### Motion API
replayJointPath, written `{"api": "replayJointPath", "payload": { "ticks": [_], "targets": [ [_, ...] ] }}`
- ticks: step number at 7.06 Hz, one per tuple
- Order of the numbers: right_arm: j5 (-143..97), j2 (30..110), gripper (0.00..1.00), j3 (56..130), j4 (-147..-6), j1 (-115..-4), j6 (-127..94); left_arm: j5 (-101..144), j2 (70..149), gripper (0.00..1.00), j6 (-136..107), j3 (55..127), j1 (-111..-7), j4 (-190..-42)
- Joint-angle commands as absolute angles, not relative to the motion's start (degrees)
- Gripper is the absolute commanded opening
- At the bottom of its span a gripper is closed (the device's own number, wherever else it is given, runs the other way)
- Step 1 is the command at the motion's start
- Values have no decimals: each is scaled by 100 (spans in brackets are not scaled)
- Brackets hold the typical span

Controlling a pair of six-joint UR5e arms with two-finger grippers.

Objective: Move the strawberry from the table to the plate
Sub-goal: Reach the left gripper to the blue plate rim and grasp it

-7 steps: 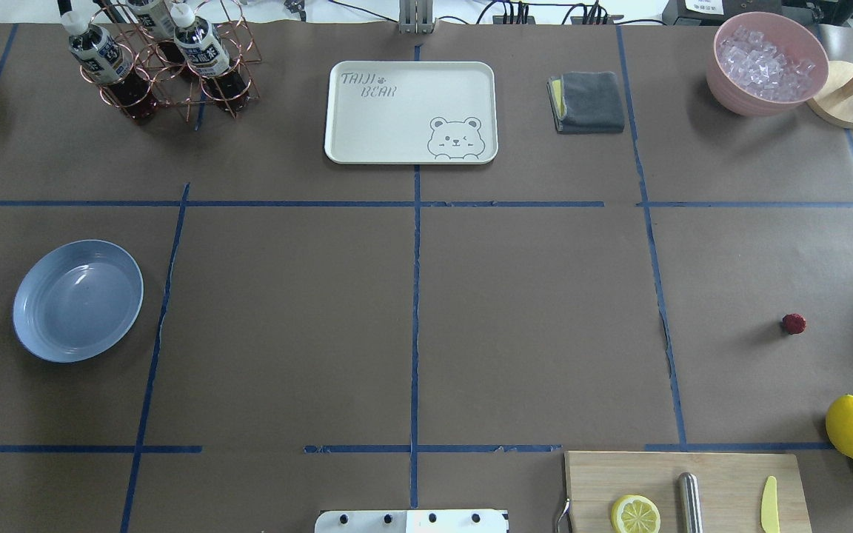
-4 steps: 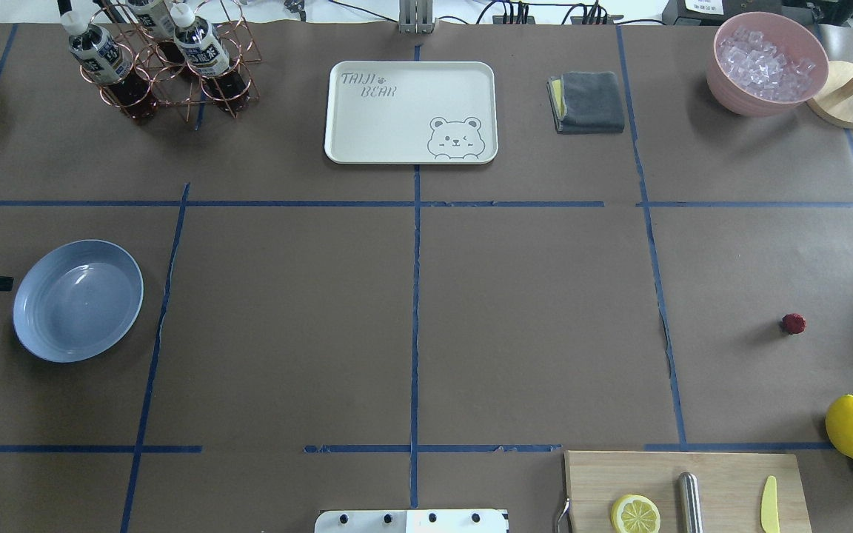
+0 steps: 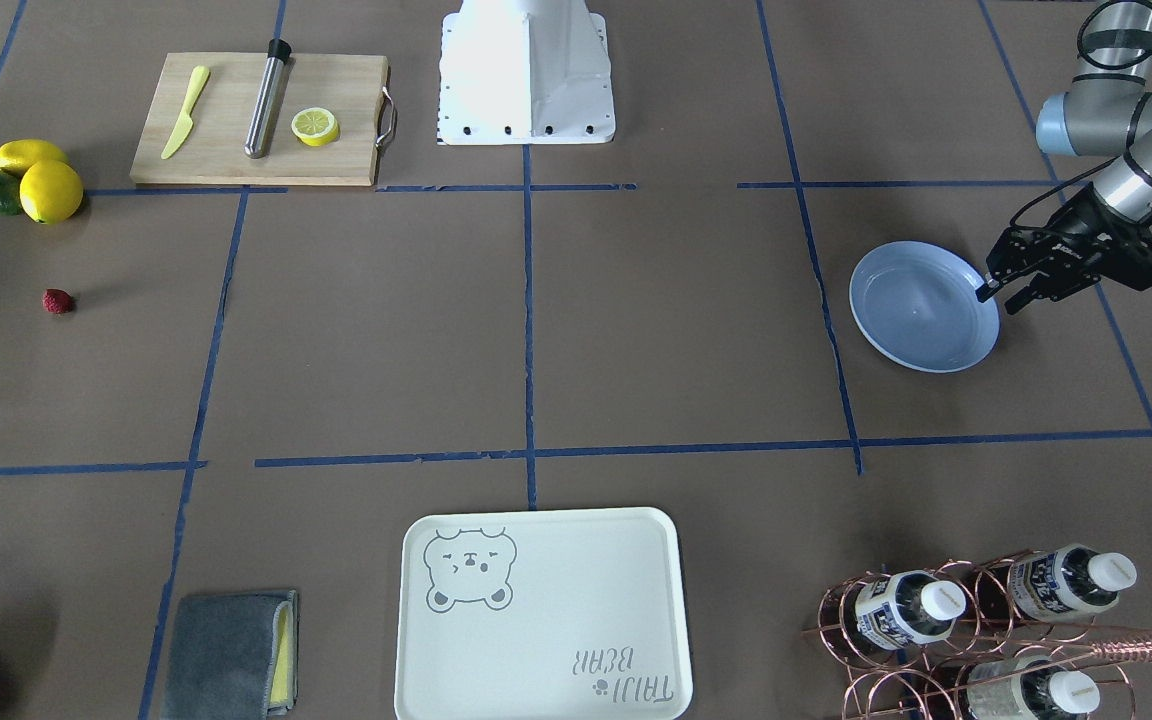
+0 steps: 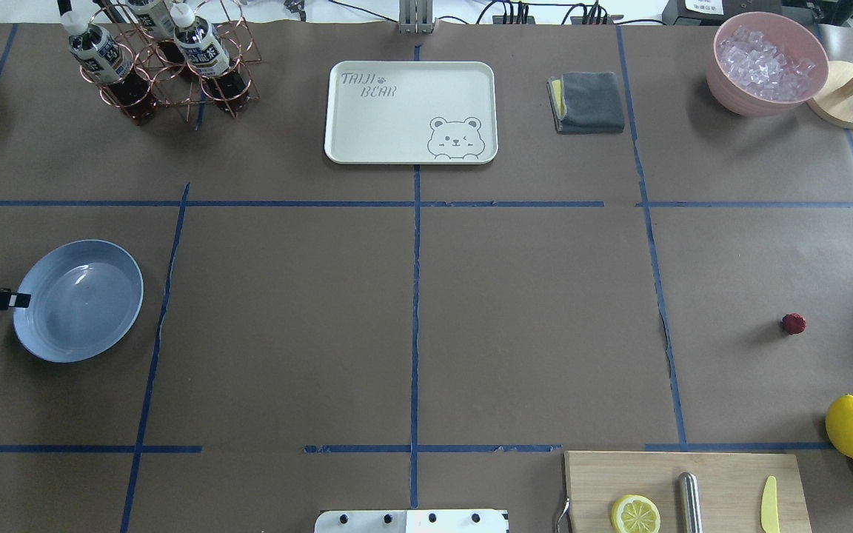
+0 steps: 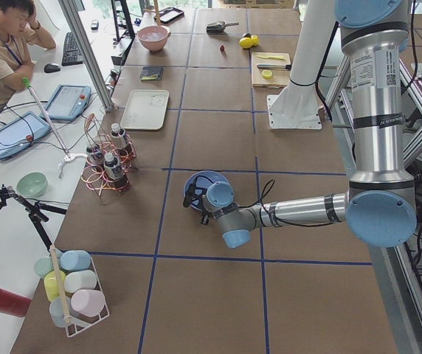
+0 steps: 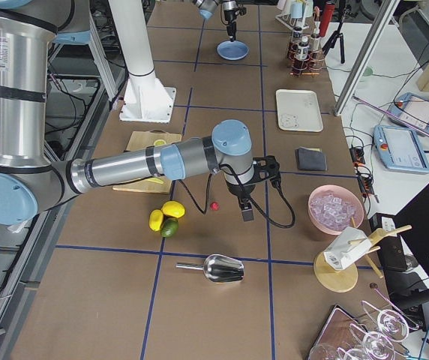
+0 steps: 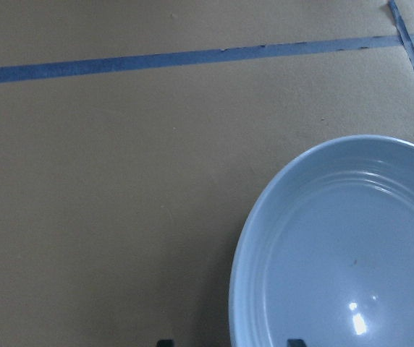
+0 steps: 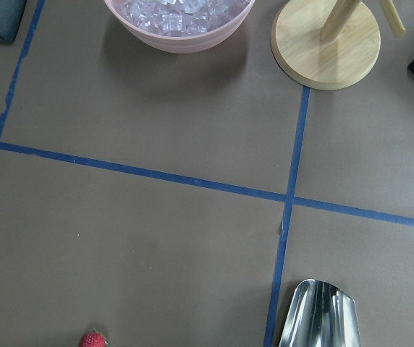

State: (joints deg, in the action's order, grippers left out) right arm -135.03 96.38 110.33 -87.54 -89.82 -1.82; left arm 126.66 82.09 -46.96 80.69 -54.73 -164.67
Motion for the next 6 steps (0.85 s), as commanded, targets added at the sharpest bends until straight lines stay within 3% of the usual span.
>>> {"api": "replayJointPath", "payload": {
  "ticks": [1,2,4,6],
  "targets": [
    [-13500,9659,100,11030,-8754,-8982,-184,12490,8209,13,-4954,8068,-5388,-16479],
    [-13500,9659,100,11030,-8745,-8982,-185,12498,8226,0,-5122,8103,-5379,-16488],
    [-13509,9650,100,11030,-8754,-8982,-193,12647,8314,0,-5176,8636,-5379,-16192],
    [-13518,9659,100,11030,-8754,-8982,-202,12929,8996,0,-5238,9697,-5379,-14179]
  ]
}}
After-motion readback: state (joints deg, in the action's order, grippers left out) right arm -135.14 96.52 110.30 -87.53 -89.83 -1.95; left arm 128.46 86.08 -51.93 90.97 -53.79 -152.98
